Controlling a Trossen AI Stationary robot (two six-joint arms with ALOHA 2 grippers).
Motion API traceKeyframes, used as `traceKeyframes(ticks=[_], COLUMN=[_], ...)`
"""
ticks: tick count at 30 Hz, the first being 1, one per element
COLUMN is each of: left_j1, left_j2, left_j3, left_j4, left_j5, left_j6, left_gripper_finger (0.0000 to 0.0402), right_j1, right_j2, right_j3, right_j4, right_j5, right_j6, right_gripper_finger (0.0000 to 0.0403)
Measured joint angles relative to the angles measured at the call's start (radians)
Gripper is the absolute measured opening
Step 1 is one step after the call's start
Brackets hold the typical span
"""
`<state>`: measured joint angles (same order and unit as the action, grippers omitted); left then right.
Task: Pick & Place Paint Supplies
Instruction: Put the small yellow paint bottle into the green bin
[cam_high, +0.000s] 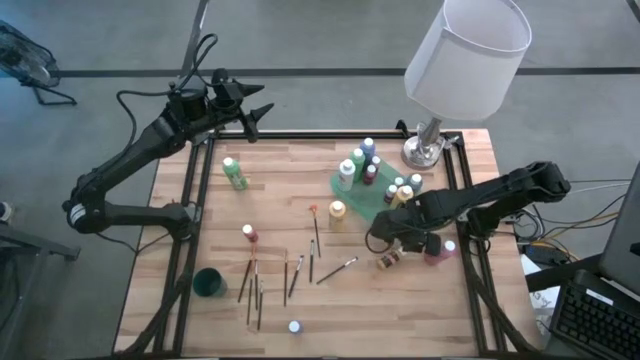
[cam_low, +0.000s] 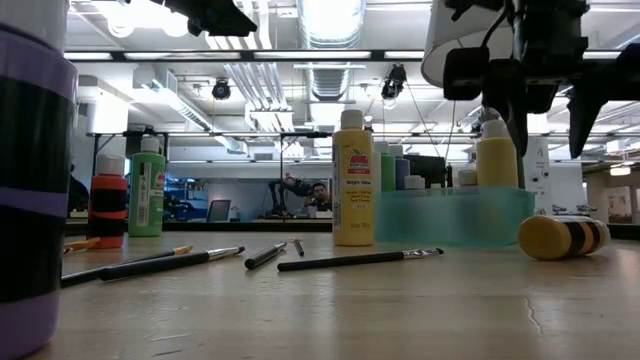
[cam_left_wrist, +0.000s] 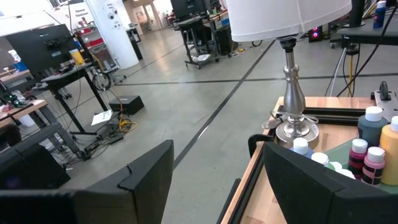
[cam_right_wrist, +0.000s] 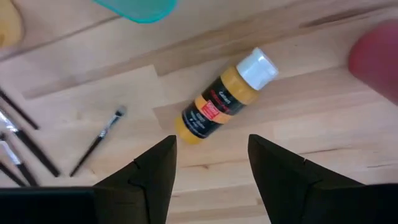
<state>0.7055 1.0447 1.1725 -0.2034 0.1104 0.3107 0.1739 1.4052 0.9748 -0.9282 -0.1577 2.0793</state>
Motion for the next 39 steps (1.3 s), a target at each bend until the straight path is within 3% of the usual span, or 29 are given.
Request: traceKeyframes(ticks=[10, 17, 25, 34, 39], left_j1=[0.000, 0.000, 0.000, 0.000, 0.000], left_j2=[0.000, 0.000, 0.000, 0.000, 0.000], left_j3=[0.000, 0.000, 0.000, 0.000, 0.000], left_j4=[0.000, 0.000, 0.000, 0.000, 0.000], left_j5=[0.000, 0.000, 0.000, 0.000, 0.000], left_j6=[0.000, 0.000, 0.000, 0.000, 0.000], left_gripper_finger=[0.0252, 0.0252, 0.0252, 0.0252, 0.0252], right_j1=[-0.006, 0.024, 0.057, 0.143, 0.179], right_j2=[0.160, 0.247, 0.329, 0.341, 0.337], right_j3=[0.045, 0.111, 0.134, 0.135, 0.148], right_j4=[0.044, 0.045, 0.043, 0.051, 0.042], right_j5=[-0.061, -0.046, -0.042, -0.060, 0.013], right_j6=[-0.108, -0.001, 0.062, 0.162, 0.199], right_gripper_finger=[0.0189, 0.0196, 0.0173, 0.0179, 0.0191])
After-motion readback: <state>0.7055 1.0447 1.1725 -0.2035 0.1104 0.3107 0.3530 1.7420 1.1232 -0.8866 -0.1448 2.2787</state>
